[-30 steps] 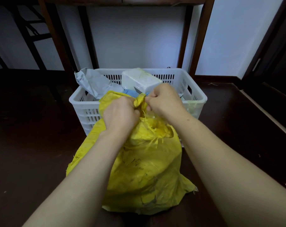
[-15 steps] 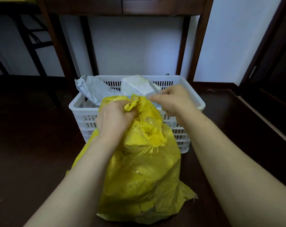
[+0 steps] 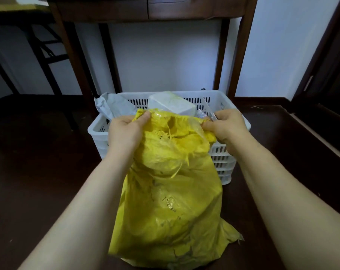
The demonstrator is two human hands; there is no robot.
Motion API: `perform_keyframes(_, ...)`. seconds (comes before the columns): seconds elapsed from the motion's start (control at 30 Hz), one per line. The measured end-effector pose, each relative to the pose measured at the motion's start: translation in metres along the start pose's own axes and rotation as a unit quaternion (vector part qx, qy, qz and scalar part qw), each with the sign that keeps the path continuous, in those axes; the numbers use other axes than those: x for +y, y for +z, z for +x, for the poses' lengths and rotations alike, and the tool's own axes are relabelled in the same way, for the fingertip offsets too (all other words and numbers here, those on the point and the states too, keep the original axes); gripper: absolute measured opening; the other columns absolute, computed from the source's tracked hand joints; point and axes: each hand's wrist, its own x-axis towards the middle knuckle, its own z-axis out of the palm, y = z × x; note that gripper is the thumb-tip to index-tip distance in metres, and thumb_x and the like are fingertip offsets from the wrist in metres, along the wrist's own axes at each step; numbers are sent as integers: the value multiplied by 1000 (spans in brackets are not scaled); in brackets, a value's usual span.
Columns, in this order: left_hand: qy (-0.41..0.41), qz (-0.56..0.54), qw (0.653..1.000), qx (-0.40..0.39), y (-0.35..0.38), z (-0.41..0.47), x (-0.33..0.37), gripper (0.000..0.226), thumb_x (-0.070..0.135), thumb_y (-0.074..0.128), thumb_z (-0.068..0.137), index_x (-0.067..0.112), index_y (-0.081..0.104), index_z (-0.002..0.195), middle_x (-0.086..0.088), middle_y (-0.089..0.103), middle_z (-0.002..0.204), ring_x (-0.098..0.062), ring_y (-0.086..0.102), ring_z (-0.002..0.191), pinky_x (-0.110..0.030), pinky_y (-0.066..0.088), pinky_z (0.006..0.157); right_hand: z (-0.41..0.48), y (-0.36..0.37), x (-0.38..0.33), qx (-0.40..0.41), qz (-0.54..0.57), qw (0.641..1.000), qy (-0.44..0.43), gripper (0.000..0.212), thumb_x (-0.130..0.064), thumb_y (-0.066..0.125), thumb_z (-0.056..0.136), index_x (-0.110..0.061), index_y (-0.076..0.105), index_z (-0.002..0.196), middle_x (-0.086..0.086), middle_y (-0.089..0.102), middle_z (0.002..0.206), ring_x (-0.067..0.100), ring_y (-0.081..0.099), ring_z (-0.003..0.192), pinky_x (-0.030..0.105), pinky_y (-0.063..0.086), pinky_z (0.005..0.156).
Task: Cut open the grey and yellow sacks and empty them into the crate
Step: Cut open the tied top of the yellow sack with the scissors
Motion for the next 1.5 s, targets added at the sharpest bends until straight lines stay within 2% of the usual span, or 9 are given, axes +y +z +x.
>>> perform_keyframes(0.1, 144, 249, 955, 73, -10, -1, 12, 49, 25, 72, 82, 27, 58, 128, -8, 34, 145, -28, 33, 133, -37, 30, 107, -2, 2, -5, -14, 3, 1000, -4, 23, -4, 74, 74, -20, 63, 61, -2, 53, 54, 11, 46, 47, 21, 33, 44)
perform_keyframes(0.23, 324, 262, 909, 17, -11, -19, 35, 78, -14, 48, 73, 27, 45, 140, -3, 55, 132, -22, 50, 120, -24, 37, 92, -3, 6, -14, -56, 22, 998, -8, 22, -3, 75, 72, -19, 64, 61, -9, 51, 42, 5, 46, 40, 12, 32, 36)
perform_keyframes(0.53, 203, 302, 931, -13, 19, -20, 5, 26, 34, 67, 82, 21, 65, 104, -9, 67, 102, -32, 58, 102, -36, 44, 80, -2, -3, -14, -63, -50, 996, 29, 16, 1, 72, 72, -14, 67, 71, 0, 50, 56, 12, 43, 46, 17, 32, 39)
perform_keyframes(0.67, 163, 257, 952, -29, 23, -22, -1, 16, 39, 71, 77, 23, 67, 75, -9, 67, 79, -33, 61, 88, -41, 50, 75, -9, -6, -18, -69, -204, 977, -7, 12, -8, 69, 78, -20, 67, 77, -3, 60, 75, 19, 59, 78, 38, 54, 78)
perform_keyframes(0.8, 177, 247, 953, 2, 27, -20, -4, 12, 32, 67, 78, 20, 70, 79, -13, 65, 77, -37, 59, 86, -38, 47, 69, -22, -8, -52, -109, -159, 979, -62, 18, -18, 60, 79, 0, 62, 78, 7, 49, 69, 19, 43, 55, 26, 35, 49)
perform_keyframes(0.93, 202, 247, 948, 1, 29, -21, -5, 12, 26, 66, 79, 17, 71, 84, -15, 65, 79, -38, 59, 85, -37, 43, 67, -36, -9, -67, -232, -184, 955, -31, 20, -12, 50, 92, -6, 66, 82, 4, 49, 59, 14, 34, 43, 19, 26, 36)
perform_keyframes(1.13, 213, 243, 946, 5, 30, -24, -5, 14, 23, 65, 80, 18, 73, 91, -13, 68, 87, -37, 60, 89, -38, 46, 71, -41, -7, -65, -260, -388, 884, -28, 25, -16, 47, 98, -7, 66, 84, 5, 58, 62, 18, 47, 52, 26, 42, 47)
perform_keyframes(1.3, 230, 253, 940, 10, 31, -25, -4, 13, 23, 63, 80, 18, 72, 88, -13, 67, 84, -36, 59, 87, -38, 45, 69, -40, 4, -59, -202, -448, 865, -102, 24, -25, 45, 99, -9, 61, 106, 9, 61, 97, 26, 57, 95, 37, 43, 94)
perform_keyframes(1.5, 241, 254, 937, 19, 30, -25, -3, 15, 21, 63, 79, 18, 73, 90, -12, 68, 87, -36, 59, 88, -37, 44, 69, -40, 6, -56, -182, -435, 876, -103, 27, -30, 44, 99, -12, 62, 108, 4, 55, 91, 28, 58, 99, 45, 49, 90)
